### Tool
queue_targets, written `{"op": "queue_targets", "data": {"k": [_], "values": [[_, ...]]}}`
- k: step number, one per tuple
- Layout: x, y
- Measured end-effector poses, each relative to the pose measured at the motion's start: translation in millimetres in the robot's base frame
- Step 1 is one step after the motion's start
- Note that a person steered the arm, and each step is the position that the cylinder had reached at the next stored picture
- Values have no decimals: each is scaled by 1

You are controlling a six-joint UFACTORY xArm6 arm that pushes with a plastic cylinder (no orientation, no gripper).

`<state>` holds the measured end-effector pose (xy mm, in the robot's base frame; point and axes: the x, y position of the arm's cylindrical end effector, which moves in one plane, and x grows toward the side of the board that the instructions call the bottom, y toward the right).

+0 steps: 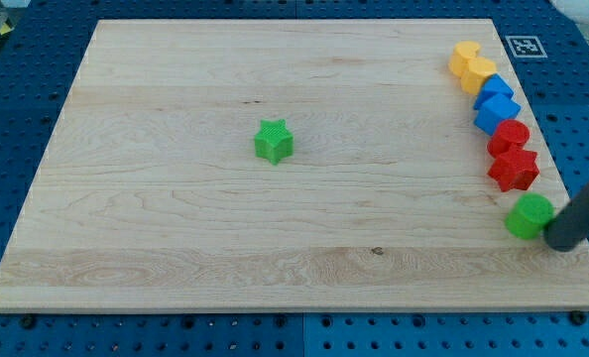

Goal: Move the green circle to the bottom right of the green star

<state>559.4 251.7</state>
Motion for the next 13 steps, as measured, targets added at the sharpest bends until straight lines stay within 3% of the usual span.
{"op": "queue_targets", "data": {"k": [1, 3, 4, 6, 12, 13], "values": [[0, -4], [6, 59], [4, 57], [-18, -6], [-27, -9], [-40, -32]]}}
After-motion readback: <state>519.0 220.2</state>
